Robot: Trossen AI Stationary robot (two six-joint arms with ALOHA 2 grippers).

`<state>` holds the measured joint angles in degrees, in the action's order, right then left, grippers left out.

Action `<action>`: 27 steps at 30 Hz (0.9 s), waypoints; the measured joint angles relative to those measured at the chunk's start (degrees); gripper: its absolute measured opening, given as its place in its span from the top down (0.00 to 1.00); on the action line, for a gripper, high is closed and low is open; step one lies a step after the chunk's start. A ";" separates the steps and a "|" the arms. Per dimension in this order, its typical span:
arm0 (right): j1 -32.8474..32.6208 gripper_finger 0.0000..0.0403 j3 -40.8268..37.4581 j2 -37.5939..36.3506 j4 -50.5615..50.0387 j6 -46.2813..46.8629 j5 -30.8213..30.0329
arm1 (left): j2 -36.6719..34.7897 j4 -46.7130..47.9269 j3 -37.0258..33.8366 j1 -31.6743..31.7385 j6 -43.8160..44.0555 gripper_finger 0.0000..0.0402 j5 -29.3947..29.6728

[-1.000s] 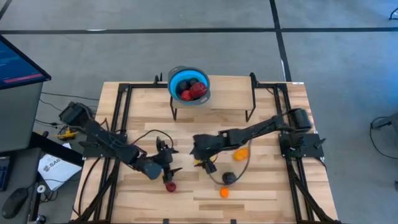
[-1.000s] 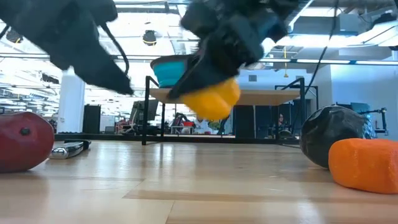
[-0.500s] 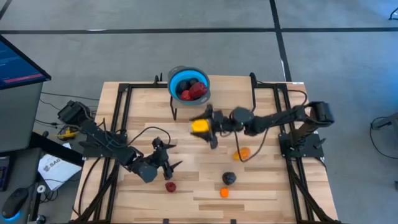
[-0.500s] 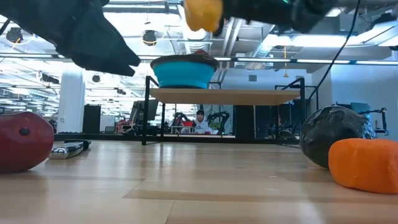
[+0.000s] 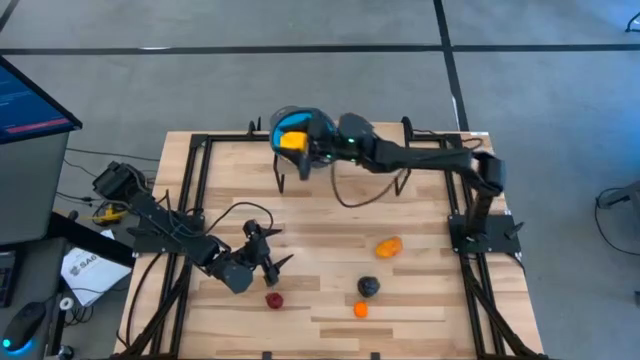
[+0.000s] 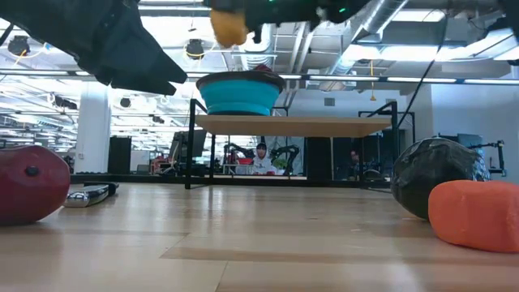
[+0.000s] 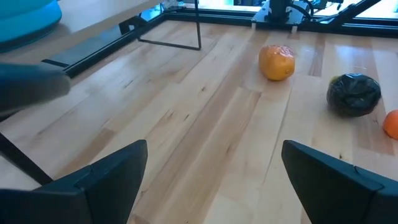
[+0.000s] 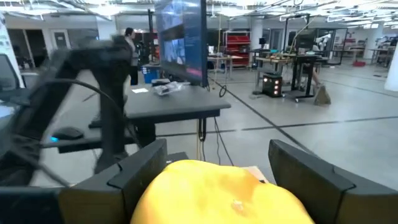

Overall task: Pick & Place Fruit
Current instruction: Put the yellow pepper into the blue strainer bowl on the shelf

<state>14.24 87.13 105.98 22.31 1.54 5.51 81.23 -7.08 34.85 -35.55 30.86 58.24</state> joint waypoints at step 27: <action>6.07 0.33 15.61 15.19 -7.68 2.99 -1.25 | 0.02 -1.35 0.00 0.00 0.04 0.09 0.06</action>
<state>20.31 102.74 121.16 14.63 4.53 4.26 81.25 -8.43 34.85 -35.55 30.90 58.30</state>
